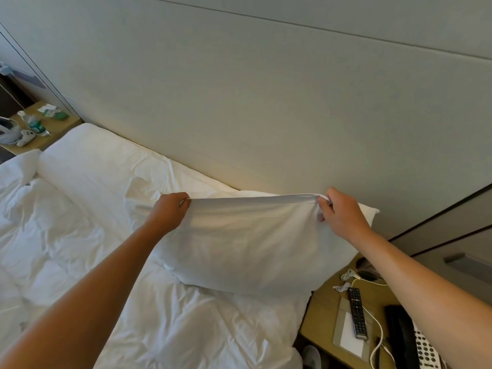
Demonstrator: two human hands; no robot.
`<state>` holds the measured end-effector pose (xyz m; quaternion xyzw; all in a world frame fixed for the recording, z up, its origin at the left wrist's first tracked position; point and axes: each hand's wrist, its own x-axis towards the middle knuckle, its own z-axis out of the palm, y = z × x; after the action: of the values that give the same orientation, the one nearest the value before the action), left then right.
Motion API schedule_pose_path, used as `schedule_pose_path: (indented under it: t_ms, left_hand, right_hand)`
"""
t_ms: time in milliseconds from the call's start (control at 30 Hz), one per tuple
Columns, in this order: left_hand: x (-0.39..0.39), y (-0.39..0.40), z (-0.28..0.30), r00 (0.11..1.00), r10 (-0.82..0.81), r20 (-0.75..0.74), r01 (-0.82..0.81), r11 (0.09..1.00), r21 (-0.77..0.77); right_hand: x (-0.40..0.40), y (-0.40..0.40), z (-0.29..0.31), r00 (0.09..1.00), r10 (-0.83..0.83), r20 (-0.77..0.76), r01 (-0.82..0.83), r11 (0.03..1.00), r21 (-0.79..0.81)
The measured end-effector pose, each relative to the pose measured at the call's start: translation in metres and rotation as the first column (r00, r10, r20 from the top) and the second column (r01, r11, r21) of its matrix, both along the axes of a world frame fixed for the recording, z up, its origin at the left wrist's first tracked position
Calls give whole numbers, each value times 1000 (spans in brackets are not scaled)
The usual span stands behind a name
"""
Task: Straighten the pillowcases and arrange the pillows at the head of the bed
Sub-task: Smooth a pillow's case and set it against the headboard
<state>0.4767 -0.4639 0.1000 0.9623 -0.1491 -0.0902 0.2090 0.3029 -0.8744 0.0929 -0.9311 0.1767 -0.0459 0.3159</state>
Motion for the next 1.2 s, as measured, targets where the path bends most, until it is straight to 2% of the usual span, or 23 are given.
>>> schedule_pose_path:
  t_ms: [100,200,300,600,800,900,1000,1200]
  left_hand:
    - [4,4,3,999,24,29,-24,1000,-2]
    - [7,6,10,999,21,49,-21,1000,-5]
    - [10,0,15,998,11,61,-10,1000,-14]
    - [16,-15,15,994,9,106,-16,998,59]
    - [16,-21,8,994,21,107,-26,998,48]
    - [14,-22,4,996,14,93,-20,998,55]
    - [12,-19,1,997,7,79,-10,999,38]
    - [7,-8,-5,996,-23,82,21,999,30]
  right_hand:
    - [4,-10,2,997,79,19,-78,997,-10]
    - [7,-18,6,989,145,21,-140,979,-149]
    - [9,-23,12,988,145,46,-128,959,-254]
    - [-6,-11,7,999,42,17,-37,971,-238]
    - [-7,-13,14,998,-50,-29,49,999,-19]
    - [-11,-8,14,1000,-15,-24,17,998,58]
    - [-16,-3,13,999,16,-42,-15,999,29]
    - [-18,6,18,995,60,-77,-72,984,-164]
